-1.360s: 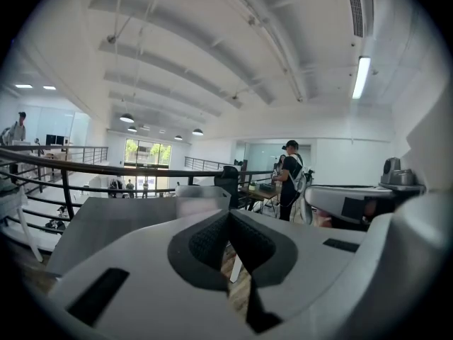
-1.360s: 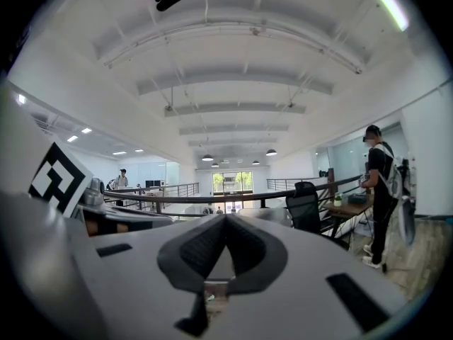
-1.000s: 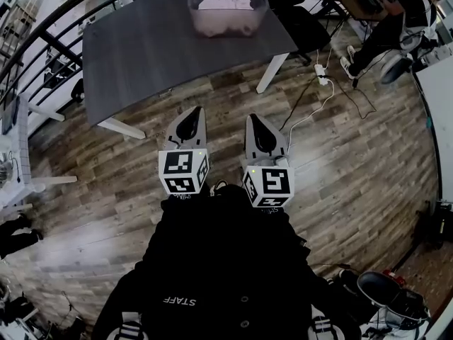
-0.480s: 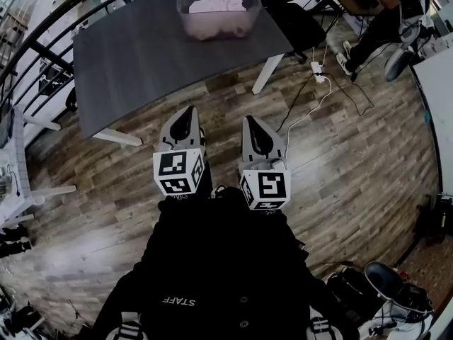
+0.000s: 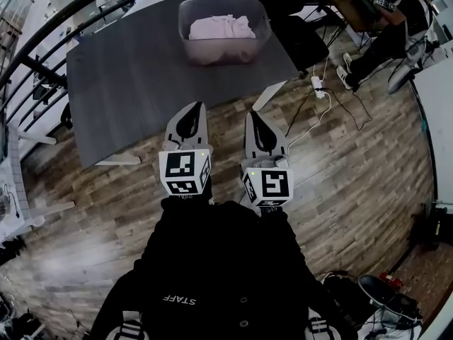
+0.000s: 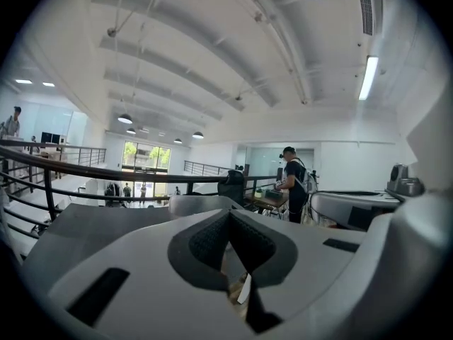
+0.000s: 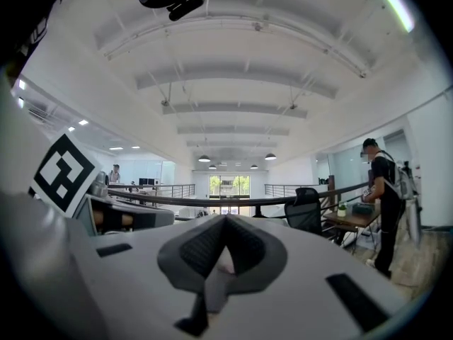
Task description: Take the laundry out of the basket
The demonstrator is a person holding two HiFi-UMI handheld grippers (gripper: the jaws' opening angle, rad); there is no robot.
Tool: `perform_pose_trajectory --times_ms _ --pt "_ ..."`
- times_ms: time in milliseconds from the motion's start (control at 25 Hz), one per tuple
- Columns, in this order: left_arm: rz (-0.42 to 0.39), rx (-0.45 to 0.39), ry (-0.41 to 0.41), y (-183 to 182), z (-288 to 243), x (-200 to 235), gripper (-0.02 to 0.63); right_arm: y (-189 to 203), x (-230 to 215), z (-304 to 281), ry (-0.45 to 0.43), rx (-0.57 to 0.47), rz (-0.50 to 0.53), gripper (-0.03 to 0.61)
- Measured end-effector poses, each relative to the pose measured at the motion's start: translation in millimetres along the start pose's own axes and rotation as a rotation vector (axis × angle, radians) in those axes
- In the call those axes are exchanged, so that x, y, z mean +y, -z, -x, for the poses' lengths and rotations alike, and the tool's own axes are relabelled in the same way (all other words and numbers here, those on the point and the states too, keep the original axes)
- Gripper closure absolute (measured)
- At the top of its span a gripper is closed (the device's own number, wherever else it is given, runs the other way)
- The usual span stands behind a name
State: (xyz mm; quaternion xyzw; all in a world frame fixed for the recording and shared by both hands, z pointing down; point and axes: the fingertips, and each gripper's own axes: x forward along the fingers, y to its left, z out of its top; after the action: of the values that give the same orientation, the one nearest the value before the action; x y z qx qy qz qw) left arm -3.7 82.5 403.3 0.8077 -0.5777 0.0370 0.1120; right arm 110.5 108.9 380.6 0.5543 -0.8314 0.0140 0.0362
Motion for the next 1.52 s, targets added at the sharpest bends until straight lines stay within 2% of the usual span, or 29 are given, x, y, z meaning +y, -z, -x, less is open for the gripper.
perform_pose_trajectory --times_ms 440,760,1120,1520 --pt "-0.016 -0.016 0.025 -48.1 -140.9 74.3 0.614 -18.0 -26.0 -169.3 0.033 0.028 0.023 0.563" --pt "0.000 -0.003 0.063 -67.7 -212.5 122.8 0.614 -21.9 -34.8 -259.8 0.074 0.077 0.033 0.563" --pt "0.050 0.039 0.086 -65.6 -261.9 149.8 0.614 -3.8 -47.5 -307.7 0.107 0.174 0.000 0.561" --pt "0.075 0.116 0.069 -39.5 -292.4 154.4 0.614 20.9 -63.5 -335.2 0.065 0.236 -0.057 0.560"
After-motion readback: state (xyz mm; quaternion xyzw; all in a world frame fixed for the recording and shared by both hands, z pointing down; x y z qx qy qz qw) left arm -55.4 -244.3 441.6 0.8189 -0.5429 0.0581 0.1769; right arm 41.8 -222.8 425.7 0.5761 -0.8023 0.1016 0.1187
